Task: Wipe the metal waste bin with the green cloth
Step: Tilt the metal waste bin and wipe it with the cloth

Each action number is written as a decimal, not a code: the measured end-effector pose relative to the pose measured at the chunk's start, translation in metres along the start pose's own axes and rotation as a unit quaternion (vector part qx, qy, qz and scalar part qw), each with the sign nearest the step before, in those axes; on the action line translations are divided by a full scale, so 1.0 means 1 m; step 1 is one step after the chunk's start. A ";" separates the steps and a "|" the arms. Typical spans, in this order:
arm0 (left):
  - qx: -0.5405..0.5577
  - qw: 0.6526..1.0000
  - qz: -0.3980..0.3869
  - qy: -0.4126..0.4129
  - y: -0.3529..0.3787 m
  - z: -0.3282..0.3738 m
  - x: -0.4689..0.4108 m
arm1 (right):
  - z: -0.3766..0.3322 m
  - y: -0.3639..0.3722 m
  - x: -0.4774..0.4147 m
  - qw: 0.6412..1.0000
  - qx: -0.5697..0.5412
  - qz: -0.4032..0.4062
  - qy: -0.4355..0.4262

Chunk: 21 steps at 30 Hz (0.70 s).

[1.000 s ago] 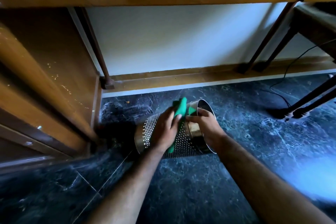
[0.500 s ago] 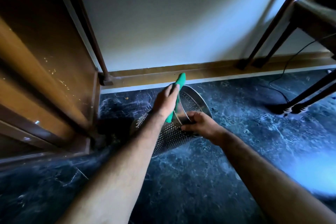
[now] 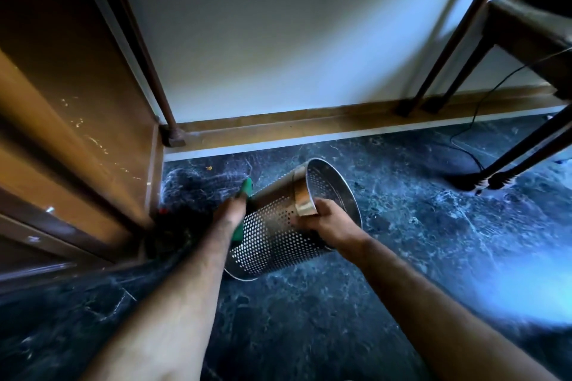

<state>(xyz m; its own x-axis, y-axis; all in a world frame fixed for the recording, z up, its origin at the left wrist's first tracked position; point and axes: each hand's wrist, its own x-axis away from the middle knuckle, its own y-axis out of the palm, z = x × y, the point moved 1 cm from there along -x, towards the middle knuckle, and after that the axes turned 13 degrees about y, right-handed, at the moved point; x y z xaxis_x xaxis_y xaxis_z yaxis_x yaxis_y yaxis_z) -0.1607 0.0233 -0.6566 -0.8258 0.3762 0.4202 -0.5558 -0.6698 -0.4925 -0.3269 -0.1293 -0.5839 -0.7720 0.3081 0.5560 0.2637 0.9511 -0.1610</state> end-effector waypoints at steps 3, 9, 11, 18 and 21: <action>0.086 0.996 0.006 0.025 0.011 0.041 -0.001 | -0.005 0.008 -0.004 0.996 0.079 -0.024 -0.015; -0.039 0.960 0.059 0.273 0.034 0.143 0.052 | -0.026 0.006 -0.009 0.980 0.194 0.050 -0.018; -0.096 0.917 0.115 0.370 0.046 0.143 0.060 | -0.029 0.005 -0.009 0.963 0.252 0.086 -0.035; 0.180 0.927 0.248 0.216 0.019 0.109 0.056 | -0.049 0.015 -0.014 0.927 0.360 0.071 -0.073; 0.359 0.884 0.277 0.113 -0.001 0.084 0.059 | -0.056 0.021 -0.021 0.909 0.404 0.066 -0.078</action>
<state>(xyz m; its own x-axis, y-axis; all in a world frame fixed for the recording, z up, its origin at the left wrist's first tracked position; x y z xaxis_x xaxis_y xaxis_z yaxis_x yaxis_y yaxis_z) -0.2012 -0.0080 -0.5673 -0.9953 -0.0729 0.0638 0.0773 -0.9946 0.0686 -0.2725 -0.1172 -0.5535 -0.8540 0.3603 0.3755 -0.1023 0.5912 -0.8000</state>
